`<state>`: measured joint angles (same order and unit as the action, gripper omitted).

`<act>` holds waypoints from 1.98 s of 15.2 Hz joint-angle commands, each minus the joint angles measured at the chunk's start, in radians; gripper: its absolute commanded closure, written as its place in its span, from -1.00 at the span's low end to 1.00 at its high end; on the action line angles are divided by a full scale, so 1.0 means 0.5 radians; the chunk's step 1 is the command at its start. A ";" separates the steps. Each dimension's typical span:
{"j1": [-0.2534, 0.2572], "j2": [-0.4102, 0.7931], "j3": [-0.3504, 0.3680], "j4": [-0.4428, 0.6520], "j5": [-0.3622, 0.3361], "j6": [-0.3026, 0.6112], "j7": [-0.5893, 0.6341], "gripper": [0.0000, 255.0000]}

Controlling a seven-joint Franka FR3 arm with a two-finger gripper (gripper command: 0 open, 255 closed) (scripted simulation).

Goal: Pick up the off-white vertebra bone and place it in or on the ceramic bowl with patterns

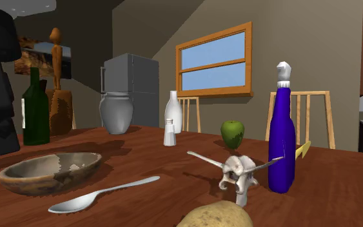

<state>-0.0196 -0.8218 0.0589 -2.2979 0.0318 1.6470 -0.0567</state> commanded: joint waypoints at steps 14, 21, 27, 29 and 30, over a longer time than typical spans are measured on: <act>-0.076 0.985 -0.244 0.720 -0.099 0.177 -0.335 -1.00; -0.117 1.562 -0.341 1.317 -0.063 0.111 -0.509 -1.00; -0.182 2.081 -0.389 1.962 0.002 -0.055 -0.635 -1.00; -0.181 2.068 -0.388 1.889 0.000 0.005 -0.634 -1.00; -0.180 2.064 -0.387 1.855 -0.001 0.034 -0.634 -1.00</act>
<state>-0.1088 0.2100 -0.1345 -1.3583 0.0314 1.6520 -0.3723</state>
